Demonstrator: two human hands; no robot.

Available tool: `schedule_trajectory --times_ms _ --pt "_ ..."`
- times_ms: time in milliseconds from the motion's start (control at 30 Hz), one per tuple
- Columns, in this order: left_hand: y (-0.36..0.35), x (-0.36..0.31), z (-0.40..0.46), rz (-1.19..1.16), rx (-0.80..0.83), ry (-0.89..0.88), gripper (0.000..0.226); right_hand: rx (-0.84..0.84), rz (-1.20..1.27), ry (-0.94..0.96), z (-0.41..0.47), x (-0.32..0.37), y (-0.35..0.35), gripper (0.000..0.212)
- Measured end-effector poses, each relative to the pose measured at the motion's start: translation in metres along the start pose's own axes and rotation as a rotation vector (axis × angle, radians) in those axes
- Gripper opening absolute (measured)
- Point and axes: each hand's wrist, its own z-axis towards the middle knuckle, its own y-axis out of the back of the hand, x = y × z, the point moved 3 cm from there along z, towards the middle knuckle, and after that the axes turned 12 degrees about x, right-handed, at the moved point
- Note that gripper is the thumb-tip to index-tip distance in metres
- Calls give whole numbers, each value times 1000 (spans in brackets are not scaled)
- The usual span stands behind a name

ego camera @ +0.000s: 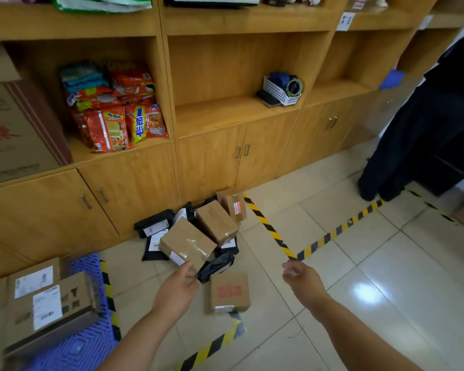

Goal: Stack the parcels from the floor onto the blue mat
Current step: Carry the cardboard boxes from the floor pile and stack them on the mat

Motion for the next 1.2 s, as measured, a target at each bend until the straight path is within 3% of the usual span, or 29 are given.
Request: schedule_trajectory --times_ms 300,833,1200 --pt "10 -44 64 -97 -82 17 51 69 -48 57 63 48 34 26" --pt "38 -156 235 -160 -87 44 49 113 -87 81 231 148 136 27" --pt "6 -226 377 -327 -258 210 47 346 -202 89 425 190 214 28"
